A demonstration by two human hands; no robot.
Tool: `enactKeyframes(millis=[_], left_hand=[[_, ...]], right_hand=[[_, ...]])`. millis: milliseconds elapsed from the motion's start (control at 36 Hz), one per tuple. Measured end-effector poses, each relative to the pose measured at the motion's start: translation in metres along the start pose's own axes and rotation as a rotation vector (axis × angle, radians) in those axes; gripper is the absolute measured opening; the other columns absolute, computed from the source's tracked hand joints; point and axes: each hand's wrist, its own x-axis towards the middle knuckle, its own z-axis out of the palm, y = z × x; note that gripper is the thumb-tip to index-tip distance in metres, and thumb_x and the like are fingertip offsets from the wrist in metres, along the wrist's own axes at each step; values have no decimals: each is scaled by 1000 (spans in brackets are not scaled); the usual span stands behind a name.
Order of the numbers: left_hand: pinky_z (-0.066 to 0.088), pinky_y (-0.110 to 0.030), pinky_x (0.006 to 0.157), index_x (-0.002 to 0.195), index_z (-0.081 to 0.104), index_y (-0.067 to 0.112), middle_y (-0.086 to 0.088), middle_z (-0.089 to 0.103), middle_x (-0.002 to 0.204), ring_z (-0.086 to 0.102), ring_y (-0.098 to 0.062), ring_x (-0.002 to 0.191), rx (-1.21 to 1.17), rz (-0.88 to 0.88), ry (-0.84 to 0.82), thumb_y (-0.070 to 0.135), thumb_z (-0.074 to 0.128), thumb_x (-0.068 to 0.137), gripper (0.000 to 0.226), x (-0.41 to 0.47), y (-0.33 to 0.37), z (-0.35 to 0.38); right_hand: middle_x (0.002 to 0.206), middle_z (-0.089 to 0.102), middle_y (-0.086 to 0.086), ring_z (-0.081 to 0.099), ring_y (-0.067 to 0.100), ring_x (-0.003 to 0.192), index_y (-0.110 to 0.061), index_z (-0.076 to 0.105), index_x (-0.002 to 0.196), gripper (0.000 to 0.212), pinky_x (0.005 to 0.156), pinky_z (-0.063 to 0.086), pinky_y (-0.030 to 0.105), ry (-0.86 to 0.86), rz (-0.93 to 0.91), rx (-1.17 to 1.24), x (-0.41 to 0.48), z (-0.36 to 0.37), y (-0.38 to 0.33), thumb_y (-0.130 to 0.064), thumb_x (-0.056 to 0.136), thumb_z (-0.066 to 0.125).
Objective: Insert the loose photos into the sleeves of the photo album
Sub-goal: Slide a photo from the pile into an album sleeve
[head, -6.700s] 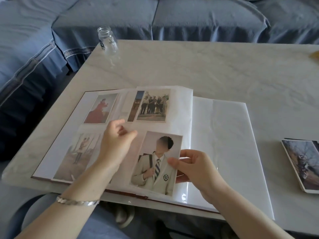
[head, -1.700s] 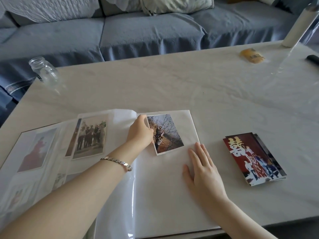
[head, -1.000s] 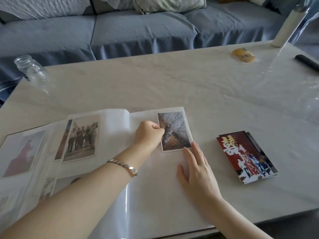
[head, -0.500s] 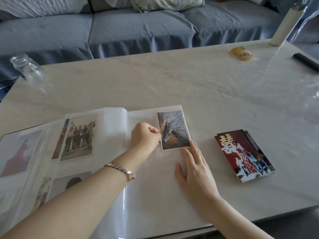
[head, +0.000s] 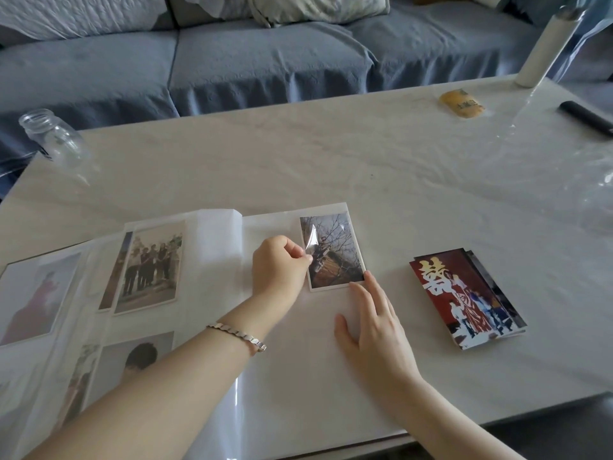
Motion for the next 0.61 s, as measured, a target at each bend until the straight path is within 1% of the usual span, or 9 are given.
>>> enactKeyframes(millis=[83, 167, 194, 306, 361, 444, 500, 556, 611], left_hand=[[36, -8, 47, 73, 62, 11, 5, 58, 66, 49, -4, 59, 6, 13, 33, 14, 69, 81, 11, -2, -1, 2], [30, -9, 47, 73, 63, 12, 7, 56, 66, 49, -8, 61, 11, 6, 59, 15, 68, 81, 10, -3, 0, 3], [30, -10, 47, 73, 63, 12, 8, 56, 65, 50, -8, 61, 11, 6, 66, 15, 68, 81, 10, -3, 0, 3], [30, -7, 46, 72, 64, 13, 9, 57, 65, 50, -5, 60, 21, 12, 65, 14, 67, 81, 9, -3, 0, 3], [35, -12, 49, 72, 64, 13, 7, 60, 66, 55, -10, 63, 12, -10, 51, 13, 66, 80, 9, -3, 0, 2], [50, -25, 63, 66, 63, 17, 1, 67, 67, 66, -21, 71, -77, -106, 30, 14, 69, 76, 12, -1, -4, 1], [56, -35, 71, 63, 63, 19, 0, 69, 64, 67, -22, 67, -145, -161, 20, 16, 72, 73, 14, -1, -5, 0], [56, -36, 73, 62, 63, 18, 0, 68, 60, 65, -20, 61, -185, -183, 4, 13, 73, 73, 16, 0, -5, -1], [57, -36, 75, 62, 62, 15, 2, 67, 56, 62, -17, 56, -232, -206, -14, 8, 73, 74, 17, 1, -4, -2]], right_hand=[[141, 44, 14, 49, 29, 125, -9, 54, 121, 55, 99, 30, 31, -20, 10, 14, 0, -1, 0, -42, 81, 35], [139, 47, 16, 52, 30, 122, -8, 55, 119, 53, 97, 32, 33, -28, 18, 17, 0, -1, 0, -40, 81, 37], [139, 46, 16, 52, 31, 122, -8, 55, 119, 53, 97, 32, 32, -28, 19, 21, 0, -1, -1, -40, 81, 37], [144, 41, 14, 46, 29, 128, -9, 53, 123, 58, 100, 28, 30, -27, 13, 16, 0, -2, -1, -43, 81, 34], [143, 42, 14, 47, 29, 127, -8, 54, 123, 58, 100, 28, 30, -28, 10, 14, 0, -2, -1, -42, 81, 34], [143, 41, 14, 46, 29, 128, -8, 54, 124, 59, 100, 27, 30, -46, 25, 21, 0, -2, -1, -43, 81, 33], [145, 40, 13, 45, 28, 129, -8, 53, 126, 61, 101, 26, 29, -47, 22, 29, 0, -4, -1, -44, 80, 32], [147, 37, 9, 42, 25, 131, -10, 51, 128, 61, 102, 26, 25, -66, 15, 61, -1, -6, -1, -45, 81, 33], [147, 36, 3, 41, 20, 130, -13, 52, 128, 53, 102, 25, 19, -99, 31, 106, -1, -11, 0, -39, 82, 41]])
